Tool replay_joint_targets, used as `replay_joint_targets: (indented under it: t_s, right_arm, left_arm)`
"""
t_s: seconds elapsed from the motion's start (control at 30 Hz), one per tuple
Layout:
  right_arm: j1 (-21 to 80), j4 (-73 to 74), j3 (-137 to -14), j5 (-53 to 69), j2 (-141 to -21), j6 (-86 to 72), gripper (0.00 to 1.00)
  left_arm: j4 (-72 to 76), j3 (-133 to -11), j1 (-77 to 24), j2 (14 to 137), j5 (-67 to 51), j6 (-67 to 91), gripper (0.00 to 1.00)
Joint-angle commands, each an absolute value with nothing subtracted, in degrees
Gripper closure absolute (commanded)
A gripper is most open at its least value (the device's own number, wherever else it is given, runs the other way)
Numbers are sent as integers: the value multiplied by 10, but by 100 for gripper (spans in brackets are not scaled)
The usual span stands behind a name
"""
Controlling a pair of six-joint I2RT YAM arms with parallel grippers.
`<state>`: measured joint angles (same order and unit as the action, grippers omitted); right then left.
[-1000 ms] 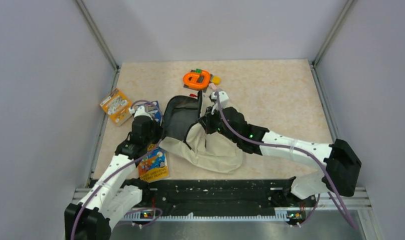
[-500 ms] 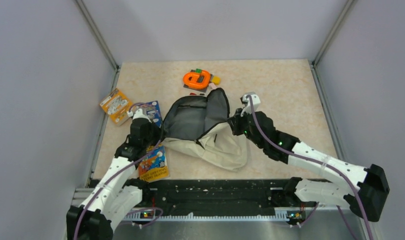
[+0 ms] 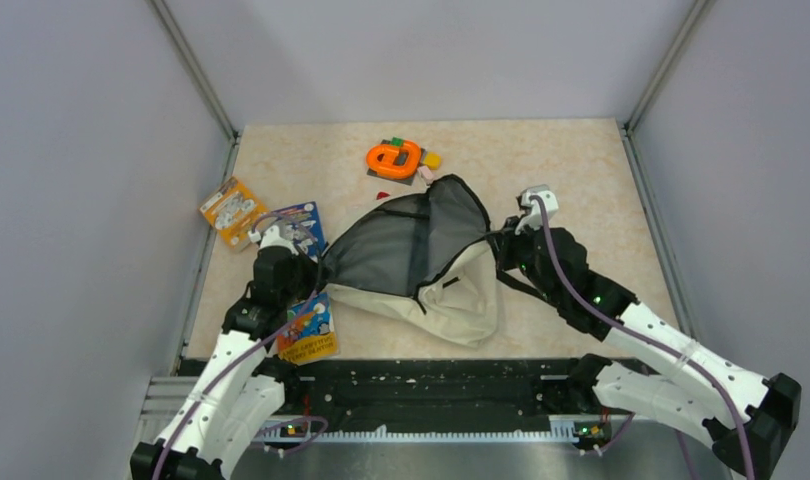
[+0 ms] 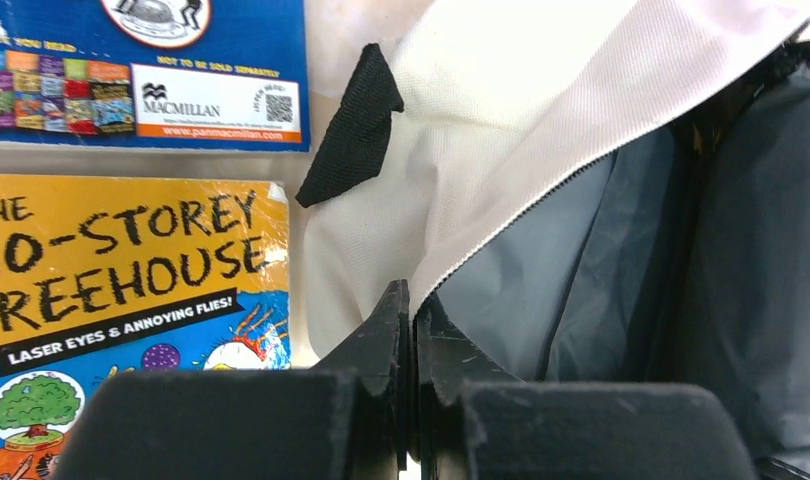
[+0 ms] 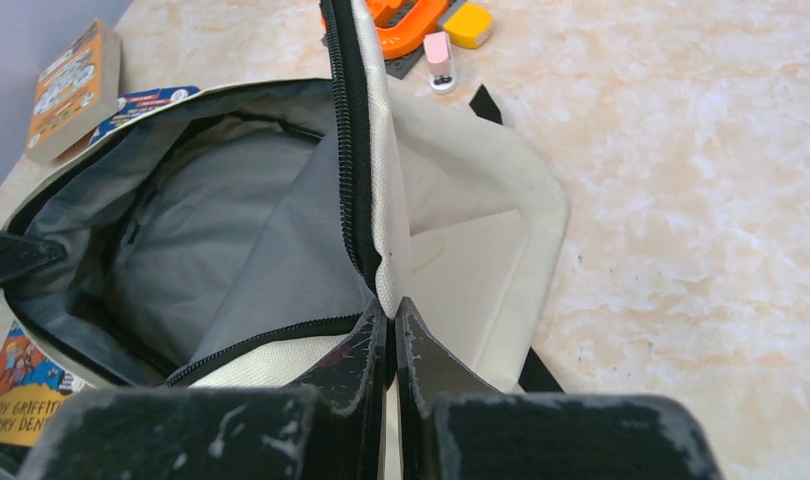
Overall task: Pack the student bag
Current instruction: Unzip the student bag at the center of the board.
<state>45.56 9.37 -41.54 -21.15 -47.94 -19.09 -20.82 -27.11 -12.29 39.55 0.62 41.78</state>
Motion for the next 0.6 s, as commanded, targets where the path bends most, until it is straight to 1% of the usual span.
replay_joint_targets:
  t_s: [0.0, 0.13, 0.17, 0.27, 0.3, 0.33, 0.47, 0.53, 0.57]
  right_arm:
    - [440, 48, -423, -169, -452, -131, 100]
    - [439, 28, -418, -123, -457, -99, 100]
    - [439, 28, -417, -120, -460, -94, 100]
    - [439, 23, -405, -111, -466, -88, 100]
    - [438, 20, -400, -109, -467, -88, 100]
    - [438, 17, -393, -109, -467, -90, 100]
    - [439, 5, -366, -144, -468, -109, 100]
    - [438, 9, -356, -176, -468, -117, 100]
    - [438, 13, -353, -192, -467, -121, 100]
  left_arm:
    - [-217, -264, -113, 386, -32, 386, 100]
    - [-223, -260, -113, 385, -62, 378, 100]
    - [-232, -265, -114, 385, -65, 376, 95]
    - [-267, -297, -113, 379, -64, 367, 62]
    - [-278, -311, -113, 375, -55, 364, 52]
    - [-286, -325, -113, 369, -47, 361, 45]
    - [-274, -353, -113, 355, -10, 358, 25]
    - [-279, -363, -113, 369, 18, 356, 17]
    - [-285, -369, -113, 385, 29, 353, 16]
